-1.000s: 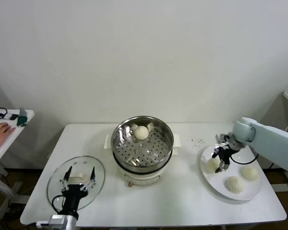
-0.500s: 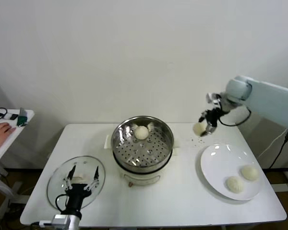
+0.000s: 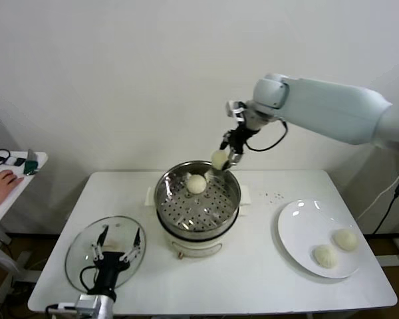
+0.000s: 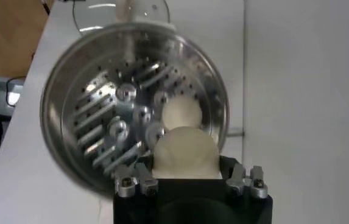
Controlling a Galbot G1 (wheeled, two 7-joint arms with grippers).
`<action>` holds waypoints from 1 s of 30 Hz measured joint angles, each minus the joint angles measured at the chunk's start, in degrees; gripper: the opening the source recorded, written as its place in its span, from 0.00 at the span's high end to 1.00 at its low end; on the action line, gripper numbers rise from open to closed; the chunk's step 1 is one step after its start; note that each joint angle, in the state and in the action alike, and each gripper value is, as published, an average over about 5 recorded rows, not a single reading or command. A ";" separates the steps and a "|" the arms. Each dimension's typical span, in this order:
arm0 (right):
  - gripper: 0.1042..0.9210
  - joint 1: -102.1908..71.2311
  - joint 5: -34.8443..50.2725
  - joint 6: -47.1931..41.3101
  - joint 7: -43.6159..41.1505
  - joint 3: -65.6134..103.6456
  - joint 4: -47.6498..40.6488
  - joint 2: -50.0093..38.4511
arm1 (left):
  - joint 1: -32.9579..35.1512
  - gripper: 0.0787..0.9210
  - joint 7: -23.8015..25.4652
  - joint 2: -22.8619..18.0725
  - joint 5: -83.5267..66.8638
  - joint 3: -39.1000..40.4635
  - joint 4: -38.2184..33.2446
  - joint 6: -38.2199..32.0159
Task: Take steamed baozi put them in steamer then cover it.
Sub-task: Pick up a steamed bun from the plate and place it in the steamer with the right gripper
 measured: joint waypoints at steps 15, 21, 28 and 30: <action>0.28 -5.29 1.67 -0.63 0.57 -4.05 -4.02 11.97 | -0.02 0.12 0.12 0.48 0.58 0.14 0.34 -0.13; 0.28 -6.79 1.34 -0.79 0.63 -5.36 -5.37 14.65 | -0.02 0.12 0.12 0.66 0.46 -0.09 0.48 -0.17; 0.24 -8.11 1.20 -1.13 1.09 -5.89 -6.19 16.74 | -0.18 0.12 0.14 0.93 0.27 -0.41 0.52 -0.14; 0.20 -8.23 1.04 -1.25 1.19 -6.04 -6.19 16.99 | -0.23 0.12 0.14 1.03 0.19 -0.49 0.46 -0.12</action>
